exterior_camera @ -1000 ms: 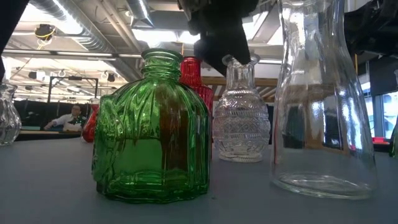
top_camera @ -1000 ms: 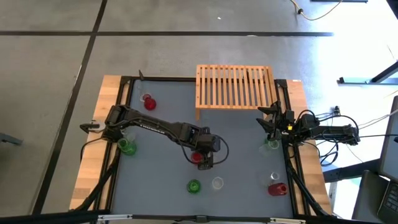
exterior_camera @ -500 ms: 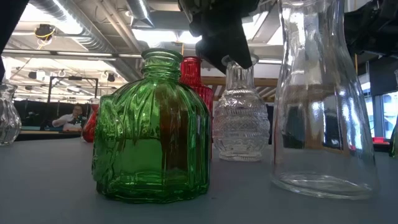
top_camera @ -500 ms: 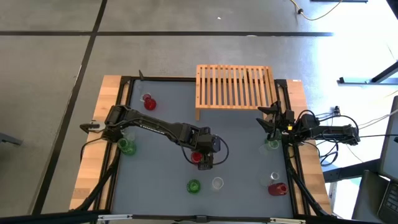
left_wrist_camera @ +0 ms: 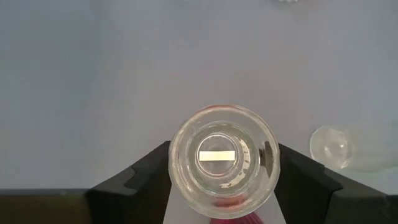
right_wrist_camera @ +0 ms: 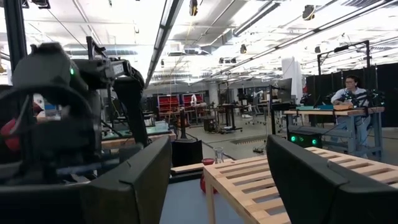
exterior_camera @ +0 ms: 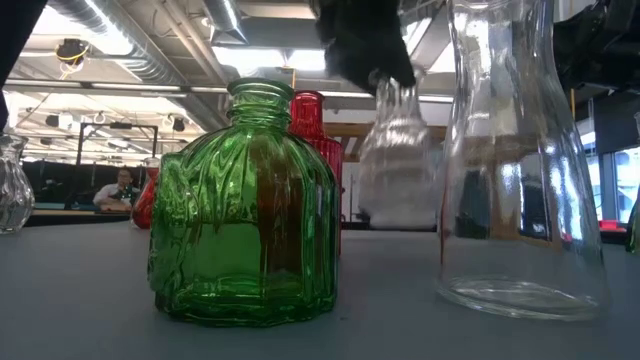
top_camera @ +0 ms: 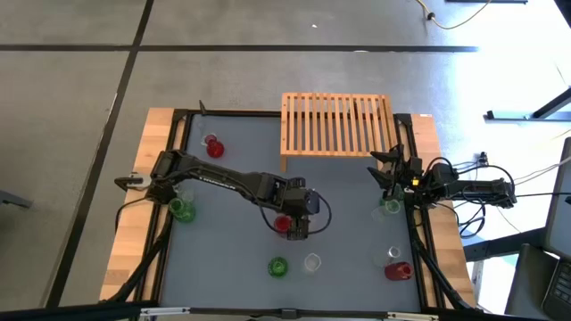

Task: Sort vases onto shelf
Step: Put the center white transparent vase onto the shelf aligned with the other white transparent vase

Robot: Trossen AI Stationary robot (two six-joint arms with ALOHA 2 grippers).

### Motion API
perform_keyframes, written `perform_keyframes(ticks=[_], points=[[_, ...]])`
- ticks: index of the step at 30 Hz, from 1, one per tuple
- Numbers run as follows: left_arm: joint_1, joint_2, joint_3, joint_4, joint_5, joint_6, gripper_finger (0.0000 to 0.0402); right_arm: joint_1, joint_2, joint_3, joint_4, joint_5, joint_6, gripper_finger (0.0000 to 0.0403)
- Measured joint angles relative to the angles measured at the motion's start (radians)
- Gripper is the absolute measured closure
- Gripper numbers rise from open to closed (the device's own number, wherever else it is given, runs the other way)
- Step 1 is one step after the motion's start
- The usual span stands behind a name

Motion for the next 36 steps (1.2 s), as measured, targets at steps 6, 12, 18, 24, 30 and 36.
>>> perform_keyframes(ticks=[6,12,18,24,30,36], points=[[0.007,-0.002,0.162,-0.153,-0.066,0.045,0.0175,0.000,0.000,0.000,-0.008,0.000,0.000,0.0152],[0.028,-0.003,0.326,-0.287,-0.116,0.086,0.0175,0.000,0.000,0.000,-0.017,0.000,0.000,0.0152],[0.089,-0.003,0.492,-0.431,-0.105,0.102,0.0175,0.000,0.000,0.000,-0.023,0.001,0.000,0.0152],[0.176,-0.043,0.528,-0.484,-0.090,0.148,0.0173,0.000,-0.001,0.000,-0.004,0.017,0.000,0.0152],[0.293,-0.072,0.528,-0.500,-0.089,0.176,0.0171,0.000,-0.002,-0.001,0.000,0.016,0.001,0.0152],[0.413,-0.071,0.527,-0.484,0.014,0.217,0.0171,0.000,-0.002,-0.001,-0.008,0.016,0.001,0.0152]])
